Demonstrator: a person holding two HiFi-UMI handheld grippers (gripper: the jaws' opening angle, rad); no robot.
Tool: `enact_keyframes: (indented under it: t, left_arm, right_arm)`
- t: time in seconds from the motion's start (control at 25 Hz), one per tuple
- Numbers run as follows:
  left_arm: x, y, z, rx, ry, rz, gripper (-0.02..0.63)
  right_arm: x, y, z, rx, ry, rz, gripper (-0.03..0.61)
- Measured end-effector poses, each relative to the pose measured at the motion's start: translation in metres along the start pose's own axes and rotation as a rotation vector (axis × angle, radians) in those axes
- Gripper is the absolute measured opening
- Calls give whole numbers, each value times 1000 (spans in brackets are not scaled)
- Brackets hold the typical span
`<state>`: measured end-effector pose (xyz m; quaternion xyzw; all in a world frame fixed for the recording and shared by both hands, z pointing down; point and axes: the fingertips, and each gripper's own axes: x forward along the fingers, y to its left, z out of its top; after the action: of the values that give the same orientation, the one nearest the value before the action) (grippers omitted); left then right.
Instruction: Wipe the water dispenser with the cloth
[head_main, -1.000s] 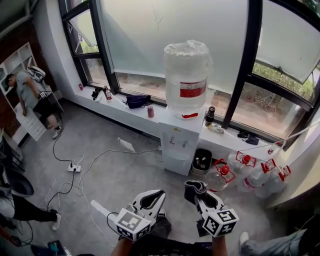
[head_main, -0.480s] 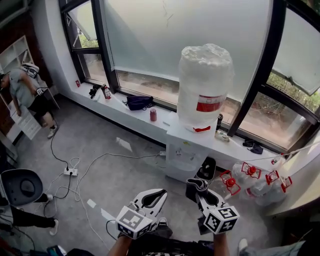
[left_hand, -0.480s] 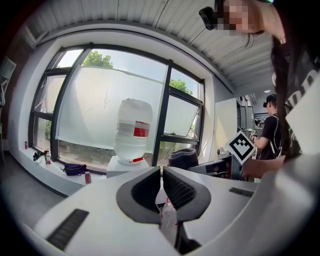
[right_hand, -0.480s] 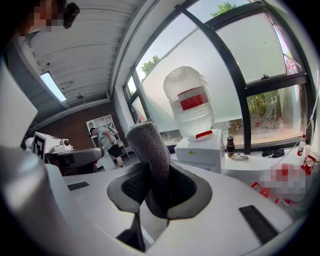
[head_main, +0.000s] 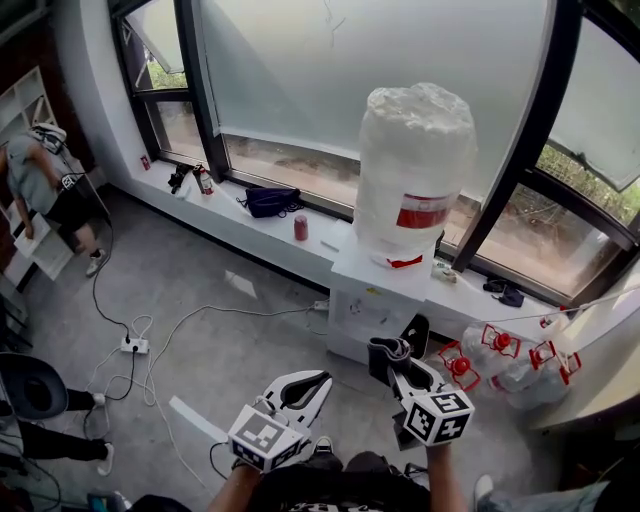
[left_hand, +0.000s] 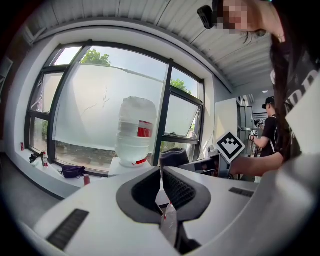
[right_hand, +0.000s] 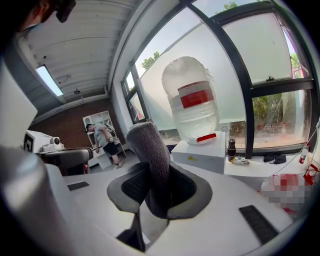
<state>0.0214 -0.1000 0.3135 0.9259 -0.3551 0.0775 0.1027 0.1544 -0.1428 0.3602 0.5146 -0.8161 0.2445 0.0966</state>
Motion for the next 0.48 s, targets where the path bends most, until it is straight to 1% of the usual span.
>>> enact_keyframes:
  t: [0.2,0.32,0.48]
  left_arm:
    - [16,1,14,18,-24,13,20]
    - [22,5,20,25,-29,54,20]
    - [27,16,24,38,-26,123,20]
  right_arm:
    - [36,-14,29,-32,-10,17,100]
    - [65,-20,43,-38,3,51,100]
    - [109,-29,56,-15,18,76,100]
